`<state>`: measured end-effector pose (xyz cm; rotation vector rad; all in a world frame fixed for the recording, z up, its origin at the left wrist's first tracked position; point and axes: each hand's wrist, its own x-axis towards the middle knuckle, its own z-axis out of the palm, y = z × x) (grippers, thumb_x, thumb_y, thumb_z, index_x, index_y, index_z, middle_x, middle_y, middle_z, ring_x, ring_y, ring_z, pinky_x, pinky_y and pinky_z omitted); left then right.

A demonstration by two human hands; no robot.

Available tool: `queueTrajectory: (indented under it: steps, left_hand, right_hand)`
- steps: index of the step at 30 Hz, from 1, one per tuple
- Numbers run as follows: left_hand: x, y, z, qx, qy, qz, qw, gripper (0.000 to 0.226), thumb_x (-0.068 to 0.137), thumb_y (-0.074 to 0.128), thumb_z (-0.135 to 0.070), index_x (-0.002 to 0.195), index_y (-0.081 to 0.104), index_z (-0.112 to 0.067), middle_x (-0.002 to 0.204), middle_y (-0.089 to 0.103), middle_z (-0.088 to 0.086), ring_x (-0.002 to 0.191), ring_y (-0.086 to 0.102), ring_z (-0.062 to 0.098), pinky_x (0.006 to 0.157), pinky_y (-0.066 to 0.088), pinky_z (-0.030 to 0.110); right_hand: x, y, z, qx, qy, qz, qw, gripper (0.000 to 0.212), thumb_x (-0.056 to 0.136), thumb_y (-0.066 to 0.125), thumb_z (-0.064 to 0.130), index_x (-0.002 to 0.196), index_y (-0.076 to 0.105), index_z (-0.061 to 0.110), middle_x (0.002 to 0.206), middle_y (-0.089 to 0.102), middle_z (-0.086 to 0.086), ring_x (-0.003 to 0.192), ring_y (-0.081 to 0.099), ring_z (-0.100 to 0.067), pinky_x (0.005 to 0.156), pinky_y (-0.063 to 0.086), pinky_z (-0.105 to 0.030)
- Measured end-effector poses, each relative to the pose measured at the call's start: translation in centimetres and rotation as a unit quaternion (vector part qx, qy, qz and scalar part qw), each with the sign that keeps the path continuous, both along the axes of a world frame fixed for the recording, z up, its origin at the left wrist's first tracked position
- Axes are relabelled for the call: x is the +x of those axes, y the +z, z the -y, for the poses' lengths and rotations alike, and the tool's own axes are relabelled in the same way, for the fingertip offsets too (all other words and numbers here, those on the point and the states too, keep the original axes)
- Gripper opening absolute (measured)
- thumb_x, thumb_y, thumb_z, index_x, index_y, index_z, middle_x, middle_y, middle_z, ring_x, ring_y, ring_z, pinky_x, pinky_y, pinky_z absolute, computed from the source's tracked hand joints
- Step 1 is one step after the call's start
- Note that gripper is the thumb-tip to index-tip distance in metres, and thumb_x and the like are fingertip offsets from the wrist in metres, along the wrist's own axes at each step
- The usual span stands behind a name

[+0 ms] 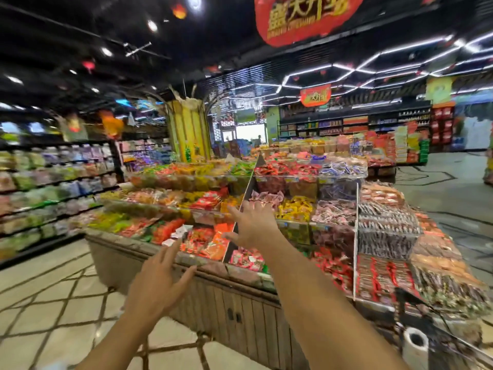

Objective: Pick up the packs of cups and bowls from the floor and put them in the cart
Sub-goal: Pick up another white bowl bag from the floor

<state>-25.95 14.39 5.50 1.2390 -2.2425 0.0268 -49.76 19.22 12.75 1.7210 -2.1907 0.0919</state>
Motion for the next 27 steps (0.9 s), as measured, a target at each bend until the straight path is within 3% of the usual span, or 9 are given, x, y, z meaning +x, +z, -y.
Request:
queueTrajectory:
  steps: [6,12,15,21,24,27]
  left_hand:
    - [12.7,2.8,6.7,-0.037,0.103,-0.026,0.994,0.081,0.092,0.056,-0.068,0.161,0.034,-0.030,0.152,0.055,0.005,0.131,0.057,0.033,0.094,0.055,0.045]
    - [22.7,3.3,12.7,-0.037,0.208,-0.022,0.977,0.080,0.093,0.047,-0.072,0.162,0.027,-0.039,0.157,0.049,-0.002,0.137,0.052,0.026,0.091,0.056,0.043]
    - [27.1,3.4,16.7,-0.025,0.245,-0.009,0.969,0.083,0.091,0.042,-0.076,0.163,0.023,-0.040,0.161,0.045,-0.001,0.141,0.048,0.028,0.098,0.054,0.046]
    - [33.6,3.9,26.7,-0.006,0.284,0.031,0.958,0.100,0.076,0.015,-0.094,0.163,0.015,-0.045,0.162,0.043,-0.003,0.143,0.047,0.024,0.103,0.054,0.044]
    - [35.6,5.1,31.6,-0.007,0.297,0.023,0.955,0.099,0.076,0.017,-0.092,0.163,0.012,-0.045,0.164,0.041,-0.003,0.145,0.044,0.024,0.108,0.050,0.046]
    - [37.0,6.5,35.2,-0.013,0.300,0.040,0.953,0.096,0.078,0.016,-0.089,0.164,0.007,-0.046,0.167,0.034,-0.007,0.150,0.038,0.019,0.113,0.046,0.041]
  right_hand:
    - [13.5,2.5,10.8,-0.025,0.102,-0.013,0.994,0.083,0.094,0.043,0.076,0.161,0.023,0.032,0.161,0.036,-0.014,0.144,0.035,-0.043,0.108,0.036,-0.059]
    - [24.1,3.6,20.9,0.008,0.205,-0.067,0.977,0.081,0.096,0.038,0.076,0.162,0.020,0.032,0.168,0.026,-0.015,0.148,0.028,-0.047,0.115,0.029,-0.064]
    - [27.6,4.4,25.6,0.014,0.257,-0.106,0.960,0.081,0.097,0.036,0.076,0.162,0.020,0.030,0.166,0.029,-0.016,0.148,0.028,-0.045,0.114,0.031,-0.063]
    - [29.2,6.7,30.9,0.013,0.340,-0.200,0.919,0.080,0.099,0.035,0.073,0.161,0.024,0.024,0.161,0.032,-0.018,0.146,0.030,-0.042,0.113,0.033,-0.061]
    - [27.6,6.5,33.4,0.036,0.335,-0.202,0.920,0.083,0.096,0.031,0.079,0.161,0.024,0.027,0.160,0.035,-0.016,0.146,0.032,-0.042,0.114,0.032,-0.063]
    - [25.5,4.3,36.3,-0.021,0.367,-0.182,0.912,0.077,0.092,0.036,0.082,0.144,0.056,0.029,0.136,0.065,-0.009,0.124,0.063,-0.038,0.092,0.056,-0.060]
